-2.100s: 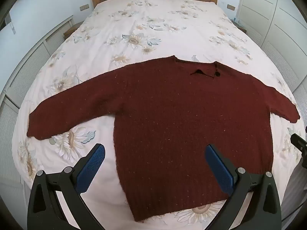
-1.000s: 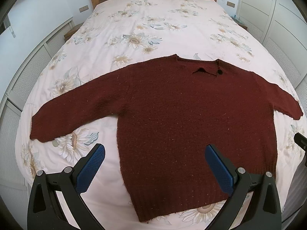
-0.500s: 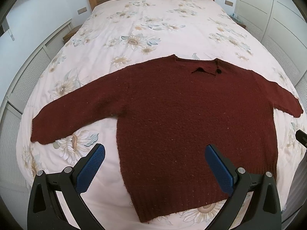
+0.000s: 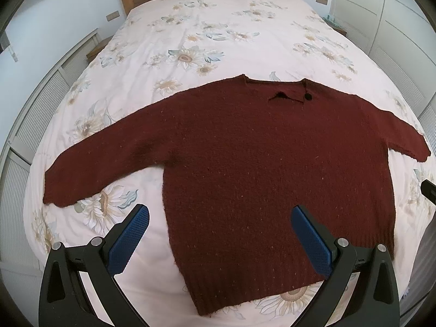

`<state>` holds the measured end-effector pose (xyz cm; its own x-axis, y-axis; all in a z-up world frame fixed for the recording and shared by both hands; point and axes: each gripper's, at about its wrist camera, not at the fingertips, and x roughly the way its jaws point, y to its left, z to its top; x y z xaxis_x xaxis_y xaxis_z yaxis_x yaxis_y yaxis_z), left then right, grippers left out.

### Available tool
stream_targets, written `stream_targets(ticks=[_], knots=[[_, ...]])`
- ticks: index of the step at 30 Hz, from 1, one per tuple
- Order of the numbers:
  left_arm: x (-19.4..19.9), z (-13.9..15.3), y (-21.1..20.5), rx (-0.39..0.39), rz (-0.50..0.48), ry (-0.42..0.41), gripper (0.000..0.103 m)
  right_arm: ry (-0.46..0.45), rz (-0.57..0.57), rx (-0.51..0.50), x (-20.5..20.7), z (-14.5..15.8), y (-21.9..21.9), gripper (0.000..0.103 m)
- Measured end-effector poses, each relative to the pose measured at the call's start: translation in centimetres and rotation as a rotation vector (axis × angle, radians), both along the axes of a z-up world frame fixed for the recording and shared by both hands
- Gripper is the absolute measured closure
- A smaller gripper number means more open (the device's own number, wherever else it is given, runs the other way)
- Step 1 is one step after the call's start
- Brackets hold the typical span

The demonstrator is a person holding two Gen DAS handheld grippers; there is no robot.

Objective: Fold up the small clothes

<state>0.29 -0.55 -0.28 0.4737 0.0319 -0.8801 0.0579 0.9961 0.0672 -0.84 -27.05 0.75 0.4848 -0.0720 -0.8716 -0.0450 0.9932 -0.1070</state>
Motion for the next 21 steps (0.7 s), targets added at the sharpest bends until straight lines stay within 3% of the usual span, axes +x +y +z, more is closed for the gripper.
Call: stream_targets(ticks=[21], knots=[[0.16, -0.93, 0.40, 0.017, 0.001, 0.021, 0.001, 0.018, 0.015, -0.011, 0.17, -0.90, 0.56, 0.001]])
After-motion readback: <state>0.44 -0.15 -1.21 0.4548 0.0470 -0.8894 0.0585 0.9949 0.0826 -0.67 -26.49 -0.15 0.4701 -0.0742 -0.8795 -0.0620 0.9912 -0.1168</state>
